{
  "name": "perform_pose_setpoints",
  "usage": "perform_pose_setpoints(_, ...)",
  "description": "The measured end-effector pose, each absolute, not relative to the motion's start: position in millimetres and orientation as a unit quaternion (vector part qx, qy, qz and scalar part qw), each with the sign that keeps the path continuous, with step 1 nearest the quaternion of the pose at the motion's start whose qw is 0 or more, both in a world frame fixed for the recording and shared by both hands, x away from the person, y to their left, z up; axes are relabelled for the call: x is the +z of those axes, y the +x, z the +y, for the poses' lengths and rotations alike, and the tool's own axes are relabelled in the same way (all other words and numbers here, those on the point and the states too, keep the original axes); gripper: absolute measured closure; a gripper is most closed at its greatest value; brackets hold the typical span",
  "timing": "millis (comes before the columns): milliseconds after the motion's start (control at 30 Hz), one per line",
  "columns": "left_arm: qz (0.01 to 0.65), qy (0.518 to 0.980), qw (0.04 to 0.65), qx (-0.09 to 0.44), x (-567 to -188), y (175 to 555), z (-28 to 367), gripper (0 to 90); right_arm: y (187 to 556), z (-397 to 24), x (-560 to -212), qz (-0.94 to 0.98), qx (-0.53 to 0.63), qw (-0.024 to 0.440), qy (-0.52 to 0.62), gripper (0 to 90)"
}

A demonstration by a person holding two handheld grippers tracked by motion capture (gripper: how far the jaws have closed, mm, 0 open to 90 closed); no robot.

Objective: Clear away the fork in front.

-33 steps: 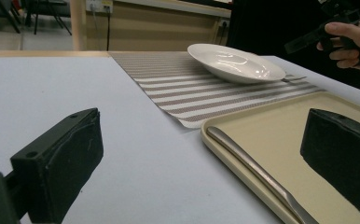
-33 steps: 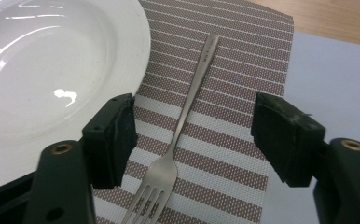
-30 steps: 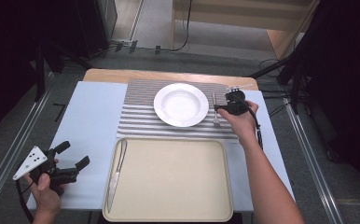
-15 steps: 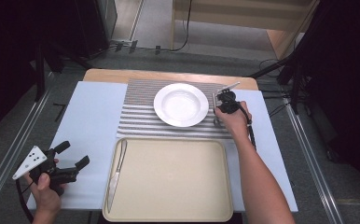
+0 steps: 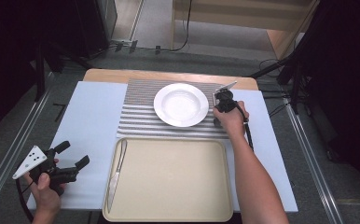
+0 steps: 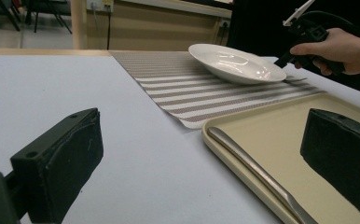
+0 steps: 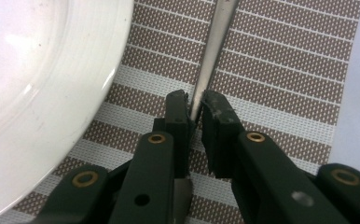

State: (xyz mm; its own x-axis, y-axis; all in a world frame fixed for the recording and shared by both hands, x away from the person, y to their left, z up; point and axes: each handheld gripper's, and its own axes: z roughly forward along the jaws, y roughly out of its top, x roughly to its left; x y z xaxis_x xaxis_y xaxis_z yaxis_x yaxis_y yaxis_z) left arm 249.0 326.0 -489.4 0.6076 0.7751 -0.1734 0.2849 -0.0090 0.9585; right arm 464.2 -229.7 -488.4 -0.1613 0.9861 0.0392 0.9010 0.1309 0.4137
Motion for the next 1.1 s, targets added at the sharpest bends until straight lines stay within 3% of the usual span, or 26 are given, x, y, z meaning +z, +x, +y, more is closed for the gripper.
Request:
perform_pose_setpoints(600, 0.39, 0.681, 0.583, 0.21, -489, 249, 325, 0.0, 438, -249, -482, 0.754, 0.121, 0.085, 0.64, 83.5)
perform_pose_setpoints(800, 0.39, 0.682, 0.582, 0.21, -489, 249, 325, 0.0, 441, -247, -478, 0.767, 0.11, 0.074, 0.628, 76.3)
perform_pose_setpoints(1100, 0.389, 0.681, 0.583, 0.21, -490, 249, 325, 0.0, 453, -242, -481, 0.773, 0.078, 0.071, 0.626, 77.4)
